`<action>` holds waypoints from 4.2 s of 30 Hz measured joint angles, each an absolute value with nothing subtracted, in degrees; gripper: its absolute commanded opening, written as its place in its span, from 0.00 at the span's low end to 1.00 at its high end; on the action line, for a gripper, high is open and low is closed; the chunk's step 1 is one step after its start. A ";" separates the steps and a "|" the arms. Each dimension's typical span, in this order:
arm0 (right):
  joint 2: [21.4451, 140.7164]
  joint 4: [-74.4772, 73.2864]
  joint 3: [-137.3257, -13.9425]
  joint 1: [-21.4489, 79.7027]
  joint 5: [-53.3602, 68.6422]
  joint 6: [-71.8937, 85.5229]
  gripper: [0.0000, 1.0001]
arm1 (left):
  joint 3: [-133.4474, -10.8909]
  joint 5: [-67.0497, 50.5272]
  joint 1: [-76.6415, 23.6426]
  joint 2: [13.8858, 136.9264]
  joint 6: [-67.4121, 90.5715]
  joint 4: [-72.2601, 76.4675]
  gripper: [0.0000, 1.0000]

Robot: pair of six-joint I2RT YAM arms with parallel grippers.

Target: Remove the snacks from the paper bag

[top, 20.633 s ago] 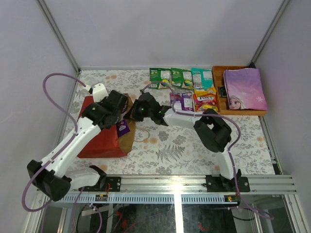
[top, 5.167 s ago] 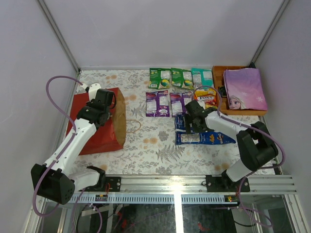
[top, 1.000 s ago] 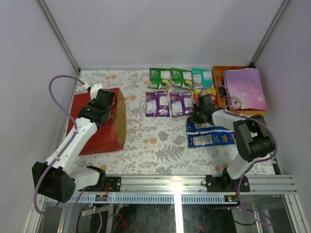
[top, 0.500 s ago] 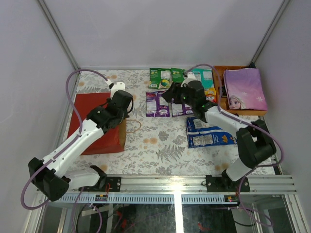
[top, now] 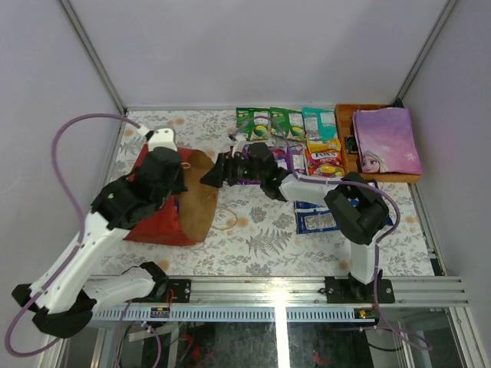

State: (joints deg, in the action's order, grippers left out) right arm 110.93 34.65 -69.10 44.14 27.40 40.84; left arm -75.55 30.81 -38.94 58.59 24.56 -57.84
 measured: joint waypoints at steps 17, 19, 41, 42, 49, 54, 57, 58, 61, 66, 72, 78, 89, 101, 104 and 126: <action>111.04 48.18 -57.45 56.80 11.35 52.60 0.84 | -73.63 34.96 -39.03 63.33 31.57 -71.68 0.00; 111.04 43.03 -58.08 56.71 10.02 52.58 0.85 | -73.60 35.83 -39.03 63.46 32.40 -72.38 0.00; 118.32 47.44 -54.41 59.35 14.70 66.65 0.69 | -74.96 41.23 -39.03 74.30 39.03 -75.70 0.00; 119.15 47.83 -55.13 59.61 14.70 67.61 0.69 | -74.83 41.21 -39.03 74.63 39.05 -75.61 0.00; 117.43 48.27 -55.57 61.30 11.11 67.64 0.66 | -74.04 41.12 -39.03 76.34 39.22 -75.35 0.00; 120.11 47.37 -61.54 61.95 10.46 68.64 0.62 | -74.04 41.15 -39.03 76.40 39.24 -75.24 0.00; 125.23 47.20 -66.35 62.04 10.61 70.37 0.62 | -74.04 41.10 -39.03 76.38 39.24 -75.05 0.00; 126.54 46.96 -66.98 62.08 10.57 70.81 0.62 | -74.04 41.08 -39.03 76.38 39.24 -74.94 0.00; 129.73 47.24 -68.27 62.30 10.52 72.95 0.66 | -74.00 40.91 -39.03 76.23 39.22 -74.28 0.00; 129.40 46.81 -68.55 63.07 8.36 72.86 0.69 | -73.08 40.73 -39.03 74.89 39.22 -73.49 0.00; 130.87 45.45 -71.44 63.48 7.60 73.80 0.64 | -72.07 40.23 -39.03 73.19 39.24 -72.77 0.00; 136.31 46.39 -78.06 63.83 7.11 75.83 0.49 | -71.35 39.64 -39.03 71.50 40.12 -72.49 0.00; 134.50 49.50 -73.12 64.84 4.12 72.36 0.00 | -70.39 39.92 -38.87 69.60 41.60 -72.42 0.00; 97.03 37.10 -55.96 64.47 9.47 42.70 0.00 | -74.78 48.16 -30.24 70.32 38.76 -69.71 0.00; 84.71 32.40 -53.95 63.22 11.18 34.94 0.00 | -76.34 52.80 -28.99 70.08 37.34 -69.34 0.00; 68.62 15.00 -48.73 39.77 10.09 20.88 0.00 | -91.64 50.30 -26.89 67.22 5.52 -41.45 0.00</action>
State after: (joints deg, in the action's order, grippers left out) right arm 68.62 15.00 -48.73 39.77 10.09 20.88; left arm -91.64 50.30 -26.89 67.22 5.52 -41.45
